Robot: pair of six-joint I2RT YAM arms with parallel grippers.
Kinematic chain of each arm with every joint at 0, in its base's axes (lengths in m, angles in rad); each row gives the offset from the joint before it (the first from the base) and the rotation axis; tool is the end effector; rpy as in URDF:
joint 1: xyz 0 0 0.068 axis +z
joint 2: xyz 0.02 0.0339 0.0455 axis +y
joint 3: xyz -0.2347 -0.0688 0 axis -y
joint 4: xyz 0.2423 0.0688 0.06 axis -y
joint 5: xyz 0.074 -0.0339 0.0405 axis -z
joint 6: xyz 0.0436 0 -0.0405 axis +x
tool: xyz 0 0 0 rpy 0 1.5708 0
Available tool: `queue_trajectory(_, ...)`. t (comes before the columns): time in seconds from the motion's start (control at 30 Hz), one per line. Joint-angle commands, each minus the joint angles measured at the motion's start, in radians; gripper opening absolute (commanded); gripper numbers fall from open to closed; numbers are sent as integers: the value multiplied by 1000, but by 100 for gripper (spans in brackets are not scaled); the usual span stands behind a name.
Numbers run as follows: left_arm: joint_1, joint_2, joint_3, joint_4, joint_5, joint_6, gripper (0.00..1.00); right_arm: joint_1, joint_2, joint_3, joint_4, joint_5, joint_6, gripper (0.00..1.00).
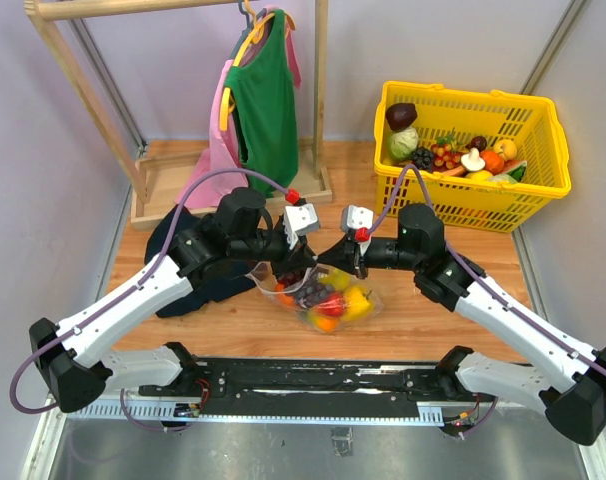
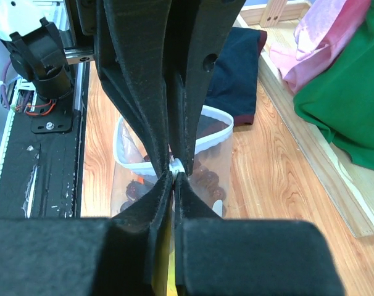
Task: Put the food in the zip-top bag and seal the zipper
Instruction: Zip the zipper food storage bag at the center of the board.
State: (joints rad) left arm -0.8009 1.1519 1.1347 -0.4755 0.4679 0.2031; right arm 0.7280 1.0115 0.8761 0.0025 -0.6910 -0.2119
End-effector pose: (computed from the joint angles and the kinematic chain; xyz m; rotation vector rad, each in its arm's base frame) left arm 0.1719 -0.2056 0.3303 1.2691 1.6919 -0.8456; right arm 0.1684 0.1873 0.3249 -1.2380 1.2637 0.9641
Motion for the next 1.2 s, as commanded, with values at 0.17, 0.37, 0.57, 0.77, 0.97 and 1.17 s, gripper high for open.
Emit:
queue_trajectory(0.17,-4,-21,-22,0,-3,-6,1,-16,-20,18,-4,65,-25,1)
queue_trajectory(0.37,-4,-29,-33,-2,-26,-16,3,-16,-80,-23,37,136,-20,1)
queue_trajectory(0.57,-4,-24,-29,-8,-43,-18,3,-15,-98,-32,42,152,-19,1)
queue_trajectory(0.77,-4,-28,-30,-22,-77,-16,1,-15,-123,-42,40,205,-23,1)
queue_trajectory(0.97,-4,-16,-6,-16,-31,-10,0,-16,-91,-19,34,88,-29,20)
queue_trajectory(1.17,-4,-8,2,-11,-6,-5,0,-15,-47,-1,43,65,-44,39)
